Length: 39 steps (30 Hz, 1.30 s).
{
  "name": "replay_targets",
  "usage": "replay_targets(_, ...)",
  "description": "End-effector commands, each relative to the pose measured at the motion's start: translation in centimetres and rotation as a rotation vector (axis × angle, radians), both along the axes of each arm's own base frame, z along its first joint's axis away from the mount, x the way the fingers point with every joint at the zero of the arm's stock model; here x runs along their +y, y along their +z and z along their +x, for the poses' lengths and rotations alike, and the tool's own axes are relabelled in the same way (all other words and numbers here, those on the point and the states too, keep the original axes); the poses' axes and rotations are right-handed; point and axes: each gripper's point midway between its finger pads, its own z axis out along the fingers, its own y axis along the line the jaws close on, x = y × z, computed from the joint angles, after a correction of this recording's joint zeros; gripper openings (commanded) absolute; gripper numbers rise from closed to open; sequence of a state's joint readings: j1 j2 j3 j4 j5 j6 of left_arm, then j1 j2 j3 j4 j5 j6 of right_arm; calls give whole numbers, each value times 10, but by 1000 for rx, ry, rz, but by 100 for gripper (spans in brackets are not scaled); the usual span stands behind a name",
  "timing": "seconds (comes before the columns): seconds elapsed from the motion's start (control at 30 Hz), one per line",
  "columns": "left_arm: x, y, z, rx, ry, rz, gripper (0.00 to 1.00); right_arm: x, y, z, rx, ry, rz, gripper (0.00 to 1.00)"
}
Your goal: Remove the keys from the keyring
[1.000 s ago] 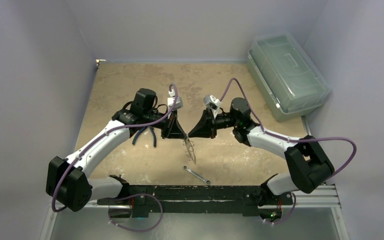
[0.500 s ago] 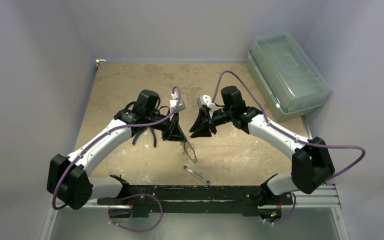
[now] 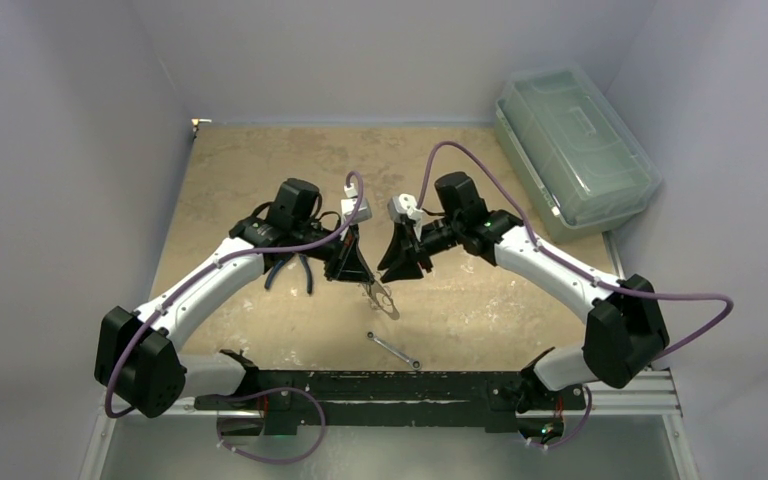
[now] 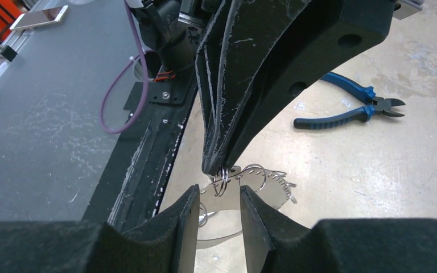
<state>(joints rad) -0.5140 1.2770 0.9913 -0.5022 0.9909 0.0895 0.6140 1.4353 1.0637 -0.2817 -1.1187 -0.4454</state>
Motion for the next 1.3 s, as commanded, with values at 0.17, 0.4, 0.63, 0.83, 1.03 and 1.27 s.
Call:
replay_targets(0.17,-7,20,3,-56,-21,-47,0,9,9,-1,0,15,6,31)
replay_targets(0.4,-7,19,3,-51,-16,-44,0,12,13,0,2,12,3,26)
replay_targets(0.63,-7,19,3,-51,-13,-42,0,12,12,1,-1,8,1,0)
replay_targets(0.83,-6,22,11,-73,17,-39,3,17,24,5,-16,-22,63,0)
replay_targets(1.03,-3,21,16,-69,53,-41,13,15,40,11,5,-60,147,0)
replay_targets(1.27,-1,20,21,-64,77,-51,16,13,45,7,36,-57,191,0)
